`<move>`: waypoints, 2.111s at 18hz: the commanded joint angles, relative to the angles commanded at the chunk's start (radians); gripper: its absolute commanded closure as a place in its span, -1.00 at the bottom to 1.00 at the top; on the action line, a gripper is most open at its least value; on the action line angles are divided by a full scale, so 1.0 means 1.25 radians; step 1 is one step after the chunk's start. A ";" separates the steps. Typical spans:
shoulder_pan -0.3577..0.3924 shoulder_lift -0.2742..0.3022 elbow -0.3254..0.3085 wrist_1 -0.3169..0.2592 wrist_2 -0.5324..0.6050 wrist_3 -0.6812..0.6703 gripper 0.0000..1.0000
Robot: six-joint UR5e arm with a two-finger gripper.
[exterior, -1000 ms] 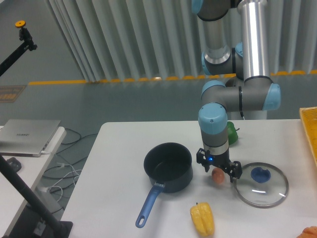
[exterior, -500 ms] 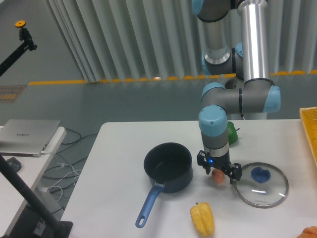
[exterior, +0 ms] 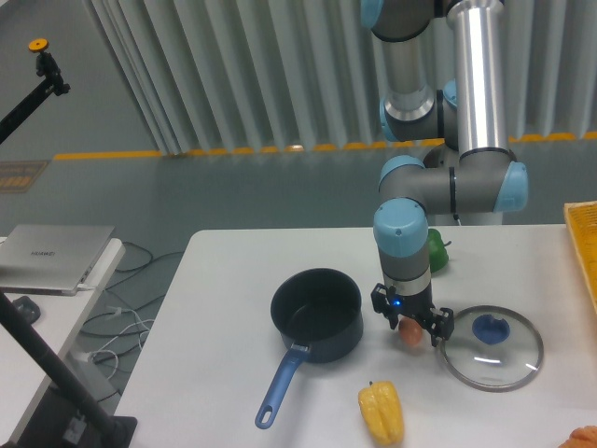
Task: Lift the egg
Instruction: 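Close the gripper fingers on the brown egg, then lift the held egg up and away over the glass lid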
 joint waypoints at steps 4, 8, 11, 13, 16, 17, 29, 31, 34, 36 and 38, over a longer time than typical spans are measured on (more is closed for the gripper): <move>0.000 0.000 0.000 0.000 0.000 -0.002 -0.28; 0.000 0.001 0.000 0.000 0.000 -0.002 -0.17; 0.000 0.000 0.000 0.000 0.000 -0.002 -0.09; 0.000 0.001 0.000 0.000 0.000 -0.002 -0.06; 0.001 0.001 0.001 0.000 -0.001 -0.004 0.19; 0.000 0.002 0.000 0.000 -0.001 -0.004 0.26; 0.004 0.022 0.007 -0.001 -0.002 0.004 0.50; 0.006 0.032 0.012 -0.002 -0.004 0.005 0.50; 0.022 0.049 0.013 -0.002 -0.002 0.023 0.47; 0.042 0.067 0.013 -0.004 -0.004 0.051 0.47; 0.058 0.083 0.012 -0.010 -0.002 0.100 0.42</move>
